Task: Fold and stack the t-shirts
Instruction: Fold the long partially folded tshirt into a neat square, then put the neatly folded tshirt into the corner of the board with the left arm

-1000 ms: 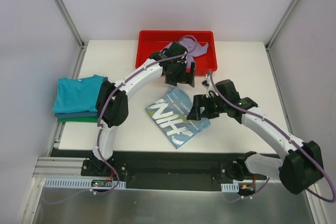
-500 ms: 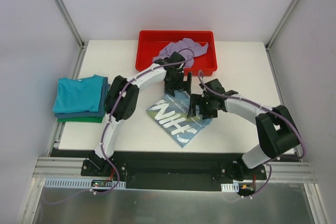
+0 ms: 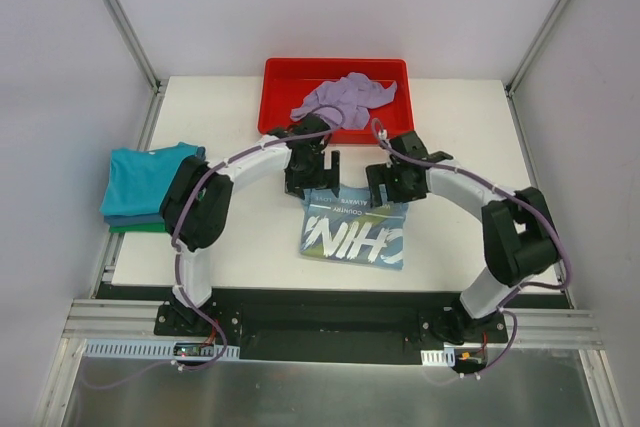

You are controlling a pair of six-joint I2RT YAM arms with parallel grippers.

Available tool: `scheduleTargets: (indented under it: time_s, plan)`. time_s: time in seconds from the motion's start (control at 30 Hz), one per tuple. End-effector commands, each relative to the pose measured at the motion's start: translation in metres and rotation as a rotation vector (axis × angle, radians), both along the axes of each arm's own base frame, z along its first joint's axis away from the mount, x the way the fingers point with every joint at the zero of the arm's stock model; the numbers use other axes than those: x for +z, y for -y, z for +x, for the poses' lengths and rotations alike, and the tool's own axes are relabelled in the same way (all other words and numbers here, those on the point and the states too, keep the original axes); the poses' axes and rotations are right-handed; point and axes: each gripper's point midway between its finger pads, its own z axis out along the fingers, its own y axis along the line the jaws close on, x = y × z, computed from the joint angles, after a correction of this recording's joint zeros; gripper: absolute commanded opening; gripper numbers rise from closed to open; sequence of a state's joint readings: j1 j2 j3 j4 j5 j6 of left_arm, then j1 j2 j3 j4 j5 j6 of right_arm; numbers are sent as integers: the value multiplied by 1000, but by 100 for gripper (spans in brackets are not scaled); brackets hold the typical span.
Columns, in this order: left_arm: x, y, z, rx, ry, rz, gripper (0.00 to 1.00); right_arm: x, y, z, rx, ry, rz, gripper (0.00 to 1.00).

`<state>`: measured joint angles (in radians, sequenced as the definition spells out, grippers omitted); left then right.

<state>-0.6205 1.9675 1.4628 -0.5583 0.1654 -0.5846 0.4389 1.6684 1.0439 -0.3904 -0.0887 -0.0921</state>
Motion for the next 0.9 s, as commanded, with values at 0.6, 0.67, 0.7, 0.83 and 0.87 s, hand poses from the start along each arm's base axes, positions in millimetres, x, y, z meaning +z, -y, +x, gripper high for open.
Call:
scheduleTargets:
  time_s: [0.6, 0.67, 0.7, 0.83, 0.87]
  plan:
    - [8, -33, -14, 18, 44, 65, 99, 119, 104, -53, -485, 509, 59, 96]
    - [-3, -28, -14, 10, 7, 63, 99, 119, 105, -55, -493, 504, 55, 96]
    - [-8, -25, -16, 5, -7, 62, 99, 118, 108, -55, -499, 505, 46, 96]
    - [-24, -20, -14, -14, -19, 101, 87, 115, 111, -59, -499, 503, 30, 96]
    - [-27, -19, -13, -20, -22, 110, 84, 115, 111, -59, -494, 503, 28, 96]
